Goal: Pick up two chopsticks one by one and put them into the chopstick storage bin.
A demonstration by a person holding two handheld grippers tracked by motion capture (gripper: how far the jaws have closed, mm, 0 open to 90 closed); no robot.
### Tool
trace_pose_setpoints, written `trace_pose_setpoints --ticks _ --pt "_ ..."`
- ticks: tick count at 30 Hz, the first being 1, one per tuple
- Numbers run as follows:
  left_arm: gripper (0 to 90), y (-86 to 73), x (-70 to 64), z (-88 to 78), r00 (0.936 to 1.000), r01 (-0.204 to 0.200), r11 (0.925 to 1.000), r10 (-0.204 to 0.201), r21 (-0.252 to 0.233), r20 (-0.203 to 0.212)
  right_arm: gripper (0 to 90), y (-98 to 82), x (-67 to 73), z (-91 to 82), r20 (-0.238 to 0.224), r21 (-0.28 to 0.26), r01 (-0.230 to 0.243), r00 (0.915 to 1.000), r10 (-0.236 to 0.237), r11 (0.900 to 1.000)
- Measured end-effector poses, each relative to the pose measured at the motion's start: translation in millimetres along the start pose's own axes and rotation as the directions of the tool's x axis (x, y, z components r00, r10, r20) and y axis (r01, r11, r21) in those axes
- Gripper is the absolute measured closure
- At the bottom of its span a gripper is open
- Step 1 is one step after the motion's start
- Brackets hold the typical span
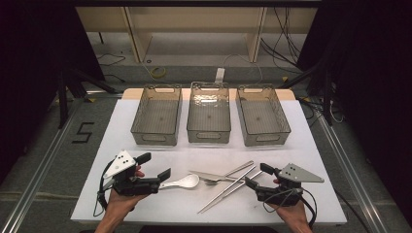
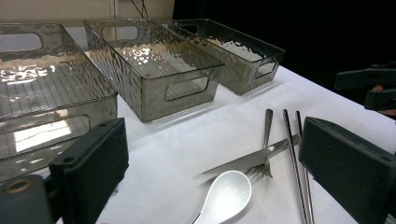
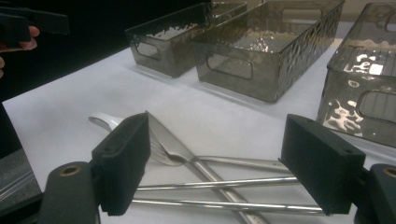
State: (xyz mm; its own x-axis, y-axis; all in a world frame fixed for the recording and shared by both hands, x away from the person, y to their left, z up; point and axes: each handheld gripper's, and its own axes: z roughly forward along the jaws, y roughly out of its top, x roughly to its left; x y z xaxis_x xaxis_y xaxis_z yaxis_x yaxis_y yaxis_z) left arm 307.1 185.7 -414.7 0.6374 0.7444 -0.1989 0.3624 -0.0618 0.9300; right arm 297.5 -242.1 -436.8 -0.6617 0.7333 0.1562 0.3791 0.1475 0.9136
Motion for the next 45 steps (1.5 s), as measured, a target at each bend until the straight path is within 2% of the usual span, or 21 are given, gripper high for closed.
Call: trace_pose_setpoints --ticks 9,16,17,18,19,20,21,24,27,28,29,30,31,32,33,37,39,40,41,44,45 --pt "7.5 0.3 -0.7 0.0 1.0 -0.002 1.0 0.002 0.003 0.001 24.8 7.5 -3.7 2.1 -0.024 0.071 0.051 0.9985 -0.049 0.996" --pt "7.5 0.8 -2.2 0.7 1.0 -0.001 1.0 0.001 -0.002 0.003 25.0 19.9 -4.6 6.4 -0.049 0.185 0.152 0.9882 -0.145 0.971" --pt "7.5 0.9 -2.1 0.6 1.0 -0.005 1.0 0.005 0.001 0.004 25.9 23.0 -4.2 8.8 -0.058 0.219 0.182 0.9832 -0.173 0.959" --pt "7.5 1.0 -2.3 0.7 1.0 -0.006 1.0 0.006 0.001 0.006 26.3 28.3 -2.3 13.3 -0.073 0.276 0.24 0.9707 -0.229 0.931" --pt "7.5 1.0 -2.4 0.9 1.0 -0.007 1.0 0.007 0.001 0.007 26.3 28.3 -2.3 13.3 -0.073 0.276 0.24 0.9707 -0.229 0.931" --pt "7.4 1.0 -2.4 1.0 0.9999 -0.008 1.0 0.008 0.002 0.007 27.1 30.8 -0.8 15.2 -0.077 0.299 0.277 0.9609 -0.266 0.913" --pt "7.4 1.1 -2.5 1.0 0.9999 -0.008 1.0 0.008 0.003 0.008 28.8 34.8 1.7 18.4 -0.1 0.343 0.331 0.9433 -0.317 0.879" --pt "7.5 1.1 -2.8 1.0 0.9999 -0.01 0.9999 0.01 0.003 0.009 31.8 38.6 3.6 24.5 -0.174 0.393 0.399 0.917 -0.359 0.829" --pt "7.5 1.2 -2.7 0.6 0.9999 -0.011 0.9999 0.011 0.002 0.009 35.8 36.9 7.7 33.9 -0.229 0.451 0.484 0.8749 -0.427 0.75" --pt "7.5 1.3 -2.8 0.6 0.9999 -0.012 0.9999 0.012 0.002 0.008 35.8 36.9 7.7 33.9 -0.229 0.451 0.484 0.8749 -0.427 0.75" --pt "7.5 1.3 -2.9 0.7 0.9999 -0.012 0.9999 0.012 0.002 0.007 37.4 33.7 11.3 41.5 -0.259 0.475 0.533 0.8449 -0.468 0.7" --pt "7.5 1.3 -3.0 0.8 0.9999 -0.011 0.9999 0.011 0.003 0.007 37.4 33.7 11.3 41.5 -0.259 0.475 0.533 0.8449 -0.468 0.7" --pt "7.5 1.3 -3.1 0.8 0.9999 -0.012 0.9999 0.012 0.004 0.007 38.6 32.2 13.1 45.3 -0.271 0.488 0.552 0.8322 -0.484 0.676" --pt "7.5 1.3 -3.2 0.9 0.9999 -0.013 0.9999 0.013 0.002 0.006 40.9 29.0 16.0 52.6 -0.292 0.505 0.578 0.8136 -0.503 0.641" --pt "7.5 1.3 -3.2 0.9 0.9999 -0.014 0.9999 0.014 0.003 0.006 42.2 27.6 17.1 55.9 -0.3 0.515 0.586 0.807 -0.509 0.626" --pt "7.5 1.4 -2.2 0.3 0.9999 -0.012 0.9999 0.012 0.001 0.004 45.0 22.6 19.2 66.4 -0.337 0.543 0.615 0.7829 -0.523 0.572" --pt "7.5 1.4 -2.4 0.3 1.0 -0.008 1.0 0.008 -0.003 0.003 46.4 20.5 18.9 70.3 -0.354 0.551 0.625 0.7748 -0.523 0.553" --pt "7.5 1.5 -2.4 0.2 0.9999 -0.014 0.9999 0.014 0.0 0.004 47.5 19.5 19.1 71.7 -0.353 0.558 0.619 0.7797 -0.517 0.552" --pt "7.5 1.5 -2.4 0.2 0.9999 -0.014 0.9999 0.014 0.0 0.004 48.2 18.9 17.8 73.7 -0.368 0.554 0.633 0.7692 -0.522 0.541" --pt "7.5 1.8 -3.7 -0.6 0.9999 -0.017 0.9998 0.017 -0.01 0.001 49.8 17.4 17.3 76.3 -0.374 0.56 0.636 0.7662 -0.523 0.532" --pt "7.5 2.0 -3.7 -0.9 0.9998 -0.017 0.9998 0.017 -0.011 0.002 51.0 16.3 16.9 79.6 -0.38 0.558 0.647 0.7558 -0.533 0.52"
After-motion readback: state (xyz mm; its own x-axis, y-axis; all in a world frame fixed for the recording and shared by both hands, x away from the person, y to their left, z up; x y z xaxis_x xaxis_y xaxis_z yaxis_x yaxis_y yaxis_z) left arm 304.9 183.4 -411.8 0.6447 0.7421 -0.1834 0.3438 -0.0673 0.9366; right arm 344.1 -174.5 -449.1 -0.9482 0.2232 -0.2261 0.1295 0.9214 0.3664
